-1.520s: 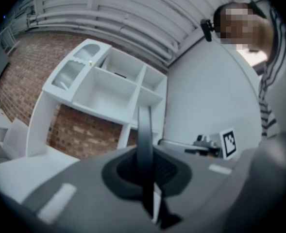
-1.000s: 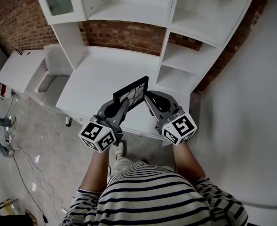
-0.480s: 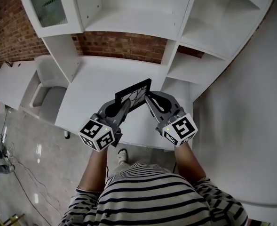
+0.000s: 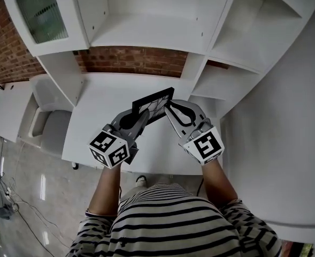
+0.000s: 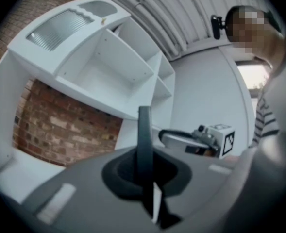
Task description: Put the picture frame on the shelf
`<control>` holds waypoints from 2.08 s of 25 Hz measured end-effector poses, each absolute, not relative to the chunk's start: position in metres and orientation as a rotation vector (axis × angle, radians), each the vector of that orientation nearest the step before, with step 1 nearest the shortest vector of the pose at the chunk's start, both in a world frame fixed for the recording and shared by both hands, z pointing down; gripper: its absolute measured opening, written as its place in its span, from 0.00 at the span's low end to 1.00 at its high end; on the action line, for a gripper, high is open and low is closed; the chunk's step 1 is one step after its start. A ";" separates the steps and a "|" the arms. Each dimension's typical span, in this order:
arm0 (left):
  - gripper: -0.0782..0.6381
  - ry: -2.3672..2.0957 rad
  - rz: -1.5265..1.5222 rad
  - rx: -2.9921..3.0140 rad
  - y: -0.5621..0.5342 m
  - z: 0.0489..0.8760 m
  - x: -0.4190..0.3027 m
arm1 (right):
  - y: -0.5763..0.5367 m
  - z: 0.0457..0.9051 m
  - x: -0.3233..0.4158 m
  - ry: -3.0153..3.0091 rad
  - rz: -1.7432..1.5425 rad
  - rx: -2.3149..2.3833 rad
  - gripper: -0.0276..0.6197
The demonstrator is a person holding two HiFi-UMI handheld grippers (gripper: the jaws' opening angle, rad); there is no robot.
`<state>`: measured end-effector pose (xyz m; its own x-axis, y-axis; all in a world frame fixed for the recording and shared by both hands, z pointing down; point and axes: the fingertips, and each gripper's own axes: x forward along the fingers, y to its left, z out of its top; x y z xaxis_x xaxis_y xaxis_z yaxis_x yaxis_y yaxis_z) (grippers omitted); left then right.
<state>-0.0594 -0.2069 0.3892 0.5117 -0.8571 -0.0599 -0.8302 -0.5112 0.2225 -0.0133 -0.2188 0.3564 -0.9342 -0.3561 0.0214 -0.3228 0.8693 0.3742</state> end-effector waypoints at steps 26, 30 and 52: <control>0.13 -1.191 -0.293 2.709 -0.243 0.346 -0.120 | -0.251 0.314 -0.086 -2.467 -1.078 0.648 0.16; 0.13 -1.161 -0.282 2.725 -0.245 0.338 -0.117 | -0.253 0.306 -0.088 -2.302 -1.255 0.619 0.16; 0.13 -1.219 -0.224 2.790 -0.251 0.321 -0.111 | -0.261 0.296 -0.099 -1.981 -1.494 0.550 0.16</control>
